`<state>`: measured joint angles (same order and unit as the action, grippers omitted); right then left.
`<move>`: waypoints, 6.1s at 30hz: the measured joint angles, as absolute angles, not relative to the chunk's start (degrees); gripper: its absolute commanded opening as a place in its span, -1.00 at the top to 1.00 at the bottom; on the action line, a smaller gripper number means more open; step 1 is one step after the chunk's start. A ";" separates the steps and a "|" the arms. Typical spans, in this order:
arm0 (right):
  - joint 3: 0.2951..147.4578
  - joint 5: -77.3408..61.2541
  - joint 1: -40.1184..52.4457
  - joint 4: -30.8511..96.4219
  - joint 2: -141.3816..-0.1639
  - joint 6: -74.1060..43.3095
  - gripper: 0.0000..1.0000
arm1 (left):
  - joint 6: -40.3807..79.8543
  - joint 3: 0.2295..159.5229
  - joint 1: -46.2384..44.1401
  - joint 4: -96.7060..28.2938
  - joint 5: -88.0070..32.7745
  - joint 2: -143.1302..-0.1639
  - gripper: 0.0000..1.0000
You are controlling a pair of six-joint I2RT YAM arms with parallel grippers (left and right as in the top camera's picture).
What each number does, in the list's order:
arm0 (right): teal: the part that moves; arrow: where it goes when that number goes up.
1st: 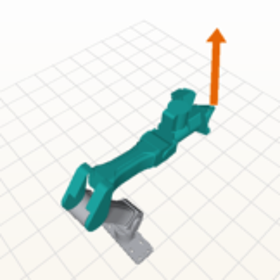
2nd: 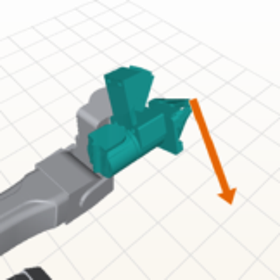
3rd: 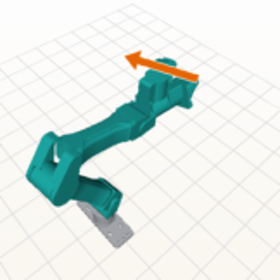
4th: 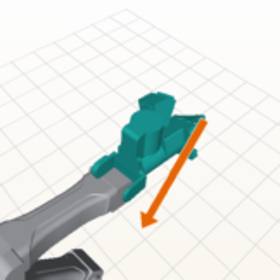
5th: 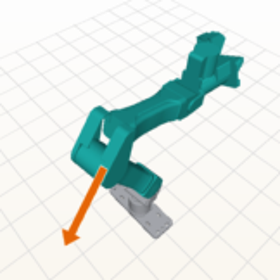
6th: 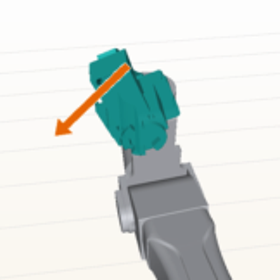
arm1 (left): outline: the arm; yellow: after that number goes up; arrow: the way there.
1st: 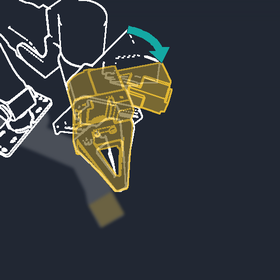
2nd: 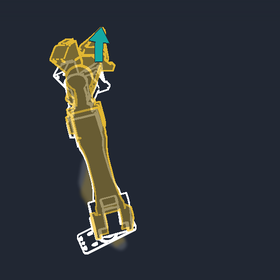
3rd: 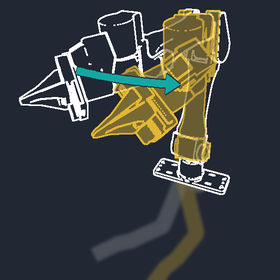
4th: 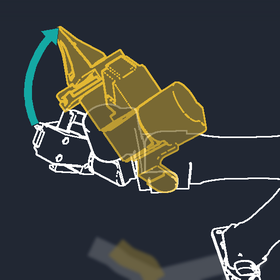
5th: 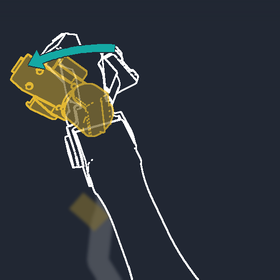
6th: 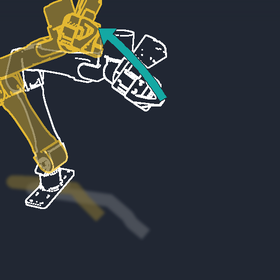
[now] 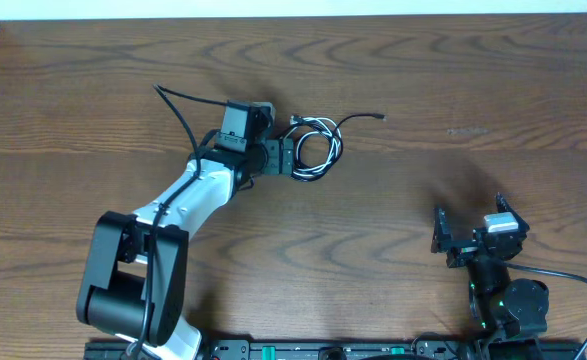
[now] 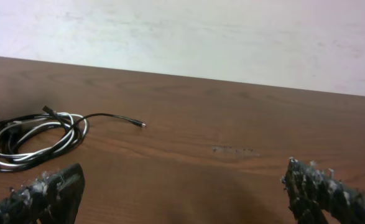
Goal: Untangle cables
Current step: 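Lower the left gripper and pinch a black cable strand, then reach the right gripper to the bundle's right side and grasp a cable, then pull the grippers apart, left gripper drawing its strand back-left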
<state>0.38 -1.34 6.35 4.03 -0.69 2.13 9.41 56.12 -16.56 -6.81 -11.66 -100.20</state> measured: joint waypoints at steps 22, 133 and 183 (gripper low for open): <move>0.38 -1.34 6.35 4.03 -0.69 2.13 -0.98 | 18.22 56.36 -20.01 0.08 -11.25 -107.48 0.00; 33.06 -24.80 15.86 14.02 -69.87 -29.12 -0.13 | 20.82 57.45 -33.01 -11.77 -17.52 -106.30 0.85; 35.70 -10.96 26.15 16.88 -87.57 -51.59 0.98 | 20.78 57.47 -31.09 -20.51 -16.01 -104.44 0.85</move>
